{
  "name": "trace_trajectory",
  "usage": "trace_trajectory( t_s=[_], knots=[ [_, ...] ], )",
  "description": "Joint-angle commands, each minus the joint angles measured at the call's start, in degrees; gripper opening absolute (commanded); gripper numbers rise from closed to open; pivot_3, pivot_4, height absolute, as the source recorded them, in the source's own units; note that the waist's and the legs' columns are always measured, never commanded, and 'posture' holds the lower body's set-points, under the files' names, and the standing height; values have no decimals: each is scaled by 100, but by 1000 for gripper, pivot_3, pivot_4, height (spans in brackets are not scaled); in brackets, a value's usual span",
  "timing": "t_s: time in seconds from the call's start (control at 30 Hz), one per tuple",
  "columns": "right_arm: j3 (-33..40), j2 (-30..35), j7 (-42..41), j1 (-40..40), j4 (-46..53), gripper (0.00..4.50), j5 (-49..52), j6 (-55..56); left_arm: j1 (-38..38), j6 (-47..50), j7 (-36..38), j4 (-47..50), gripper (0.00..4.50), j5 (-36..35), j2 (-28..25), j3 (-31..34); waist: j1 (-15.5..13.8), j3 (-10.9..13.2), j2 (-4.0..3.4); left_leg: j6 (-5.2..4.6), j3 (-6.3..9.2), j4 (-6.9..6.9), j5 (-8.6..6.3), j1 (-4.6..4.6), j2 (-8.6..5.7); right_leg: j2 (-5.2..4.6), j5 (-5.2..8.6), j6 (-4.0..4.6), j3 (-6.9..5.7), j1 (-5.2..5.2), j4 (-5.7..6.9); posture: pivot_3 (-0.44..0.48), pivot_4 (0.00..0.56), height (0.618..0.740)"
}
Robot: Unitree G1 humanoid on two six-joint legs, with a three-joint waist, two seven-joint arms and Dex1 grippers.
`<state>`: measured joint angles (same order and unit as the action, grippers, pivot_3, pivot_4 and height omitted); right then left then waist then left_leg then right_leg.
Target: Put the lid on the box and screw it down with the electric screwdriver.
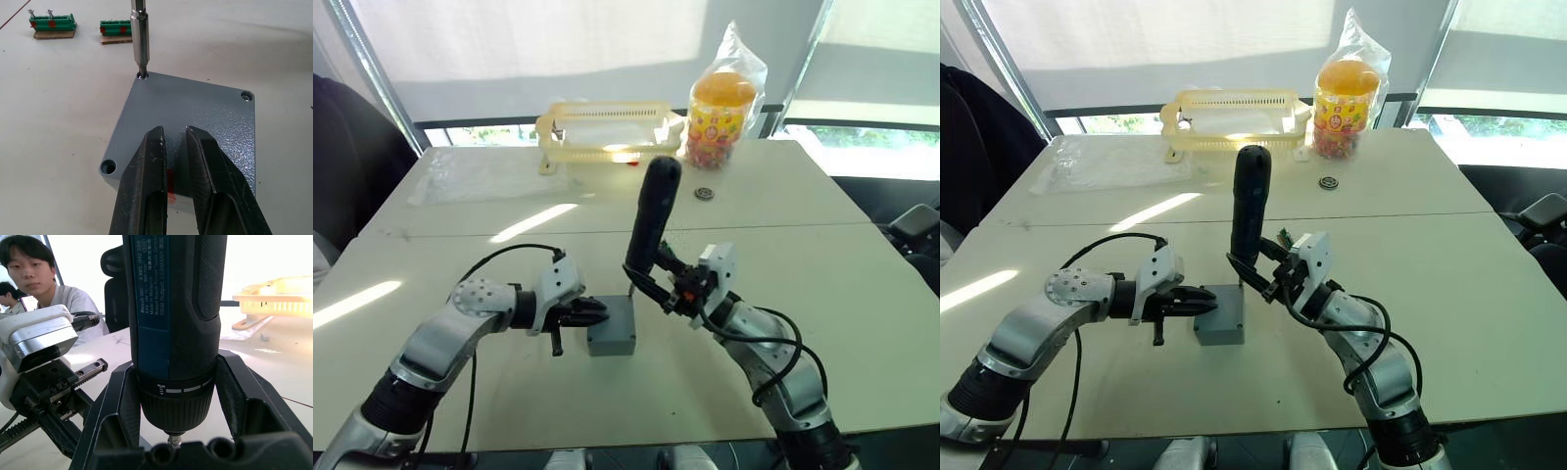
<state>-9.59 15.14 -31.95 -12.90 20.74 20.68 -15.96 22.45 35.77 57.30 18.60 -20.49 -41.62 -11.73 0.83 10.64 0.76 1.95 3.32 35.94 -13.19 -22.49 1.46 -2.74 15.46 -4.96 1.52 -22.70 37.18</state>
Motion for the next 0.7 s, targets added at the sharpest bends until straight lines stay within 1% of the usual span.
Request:
trace_trajectory(
  t_s=[0.03, 0.7],
  knots=[
    [-94, 94, -77, 152, -112, 1789, -35, -215, -92, 85, 15, 84, 667, 41, -10, -141, 0, 0, 0, 0, 0, 0, 0, 0, 0, 0, 0, 0, 0, 0, 0, 0, 150, 740],
    [-245, 205, -283, -103, -261, 1789, -104, -314, -38, 55, -5, 1, 667, 85, 15, -179, 2, 0, 0, 0, 0, -3, 0, 1, 1, 0, 6, 8, 0, 0, -3, 0, 150, 740]
  ],
)
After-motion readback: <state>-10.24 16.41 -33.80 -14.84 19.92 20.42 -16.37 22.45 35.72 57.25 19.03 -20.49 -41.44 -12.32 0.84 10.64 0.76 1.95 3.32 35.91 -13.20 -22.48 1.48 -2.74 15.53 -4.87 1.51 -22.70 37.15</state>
